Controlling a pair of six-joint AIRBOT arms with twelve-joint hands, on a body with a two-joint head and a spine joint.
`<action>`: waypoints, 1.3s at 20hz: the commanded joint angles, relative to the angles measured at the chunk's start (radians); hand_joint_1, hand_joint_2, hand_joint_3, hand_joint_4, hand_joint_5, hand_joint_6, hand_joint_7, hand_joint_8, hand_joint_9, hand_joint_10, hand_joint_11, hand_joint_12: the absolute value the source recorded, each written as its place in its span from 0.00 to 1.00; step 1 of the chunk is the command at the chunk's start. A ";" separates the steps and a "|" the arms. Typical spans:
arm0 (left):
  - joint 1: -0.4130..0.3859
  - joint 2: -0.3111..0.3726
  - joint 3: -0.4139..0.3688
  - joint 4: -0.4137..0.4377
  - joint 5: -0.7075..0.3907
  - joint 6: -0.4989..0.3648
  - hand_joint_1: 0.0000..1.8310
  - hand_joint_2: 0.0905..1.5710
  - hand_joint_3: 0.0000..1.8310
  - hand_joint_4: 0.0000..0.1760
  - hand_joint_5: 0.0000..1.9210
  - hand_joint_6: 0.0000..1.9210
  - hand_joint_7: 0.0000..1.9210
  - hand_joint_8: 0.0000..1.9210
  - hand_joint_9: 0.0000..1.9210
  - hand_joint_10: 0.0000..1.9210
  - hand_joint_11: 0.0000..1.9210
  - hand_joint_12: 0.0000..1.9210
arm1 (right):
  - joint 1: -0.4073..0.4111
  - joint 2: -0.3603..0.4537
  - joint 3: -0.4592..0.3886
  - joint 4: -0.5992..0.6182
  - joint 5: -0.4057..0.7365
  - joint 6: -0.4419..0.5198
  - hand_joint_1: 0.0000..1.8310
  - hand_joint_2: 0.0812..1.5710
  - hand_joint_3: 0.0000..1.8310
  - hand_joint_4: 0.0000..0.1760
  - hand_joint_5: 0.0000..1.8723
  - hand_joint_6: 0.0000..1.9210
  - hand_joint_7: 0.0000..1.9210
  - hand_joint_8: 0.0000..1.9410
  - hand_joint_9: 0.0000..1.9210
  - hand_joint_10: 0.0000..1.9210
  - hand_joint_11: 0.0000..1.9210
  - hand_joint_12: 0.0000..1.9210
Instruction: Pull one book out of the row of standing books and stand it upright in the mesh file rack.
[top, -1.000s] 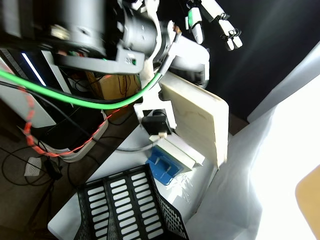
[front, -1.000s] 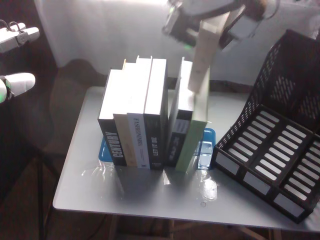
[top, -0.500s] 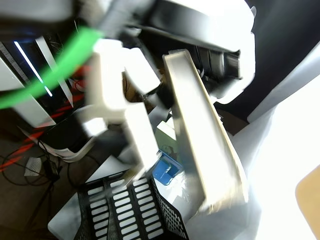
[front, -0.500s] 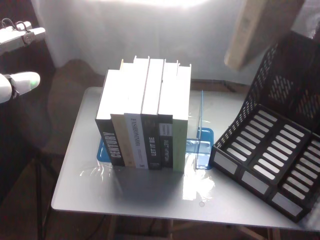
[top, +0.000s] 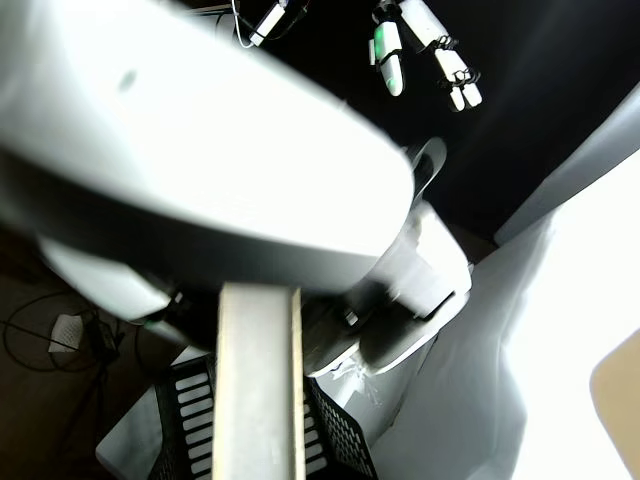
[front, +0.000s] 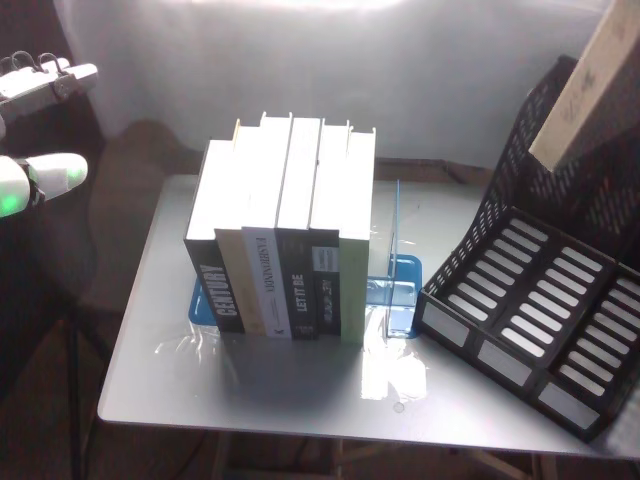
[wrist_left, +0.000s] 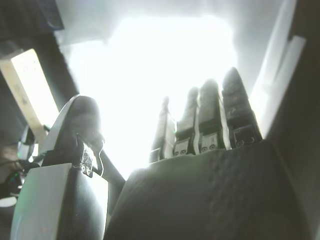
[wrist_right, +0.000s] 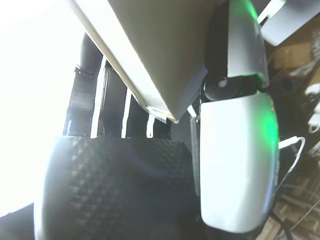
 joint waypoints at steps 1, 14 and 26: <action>0.002 0.017 0.005 -0.038 -0.117 -0.006 0.22 0.86 0.00 0.40 0.08 0.01 0.00 0.00 0.00 0.00 0.00 0.00 | -0.007 0.004 0.011 -0.003 -0.100 -0.006 0.74 0.73 0.00 0.00 0.42 0.55 0.48 0.59 0.47 0.80 0.45 0.93; 0.057 -0.009 0.015 -0.068 -0.152 -0.029 0.31 0.85 0.00 0.00 0.11 0.00 0.04 0.00 0.00 0.00 0.00 0.00 | -0.400 -0.274 0.232 -0.003 -0.269 -0.034 0.74 0.73 0.00 0.00 0.42 0.61 0.47 0.57 0.44 0.74 0.30 0.87; 0.077 -0.059 0.053 -0.080 -0.182 -0.061 0.29 0.85 0.00 0.00 0.10 0.00 0.04 0.00 0.00 0.00 0.00 0.00 | -0.528 -0.407 0.438 -0.030 -0.317 -0.044 0.73 0.79 0.00 0.00 0.35 0.66 0.39 0.73 0.35 0.87 0.26 0.95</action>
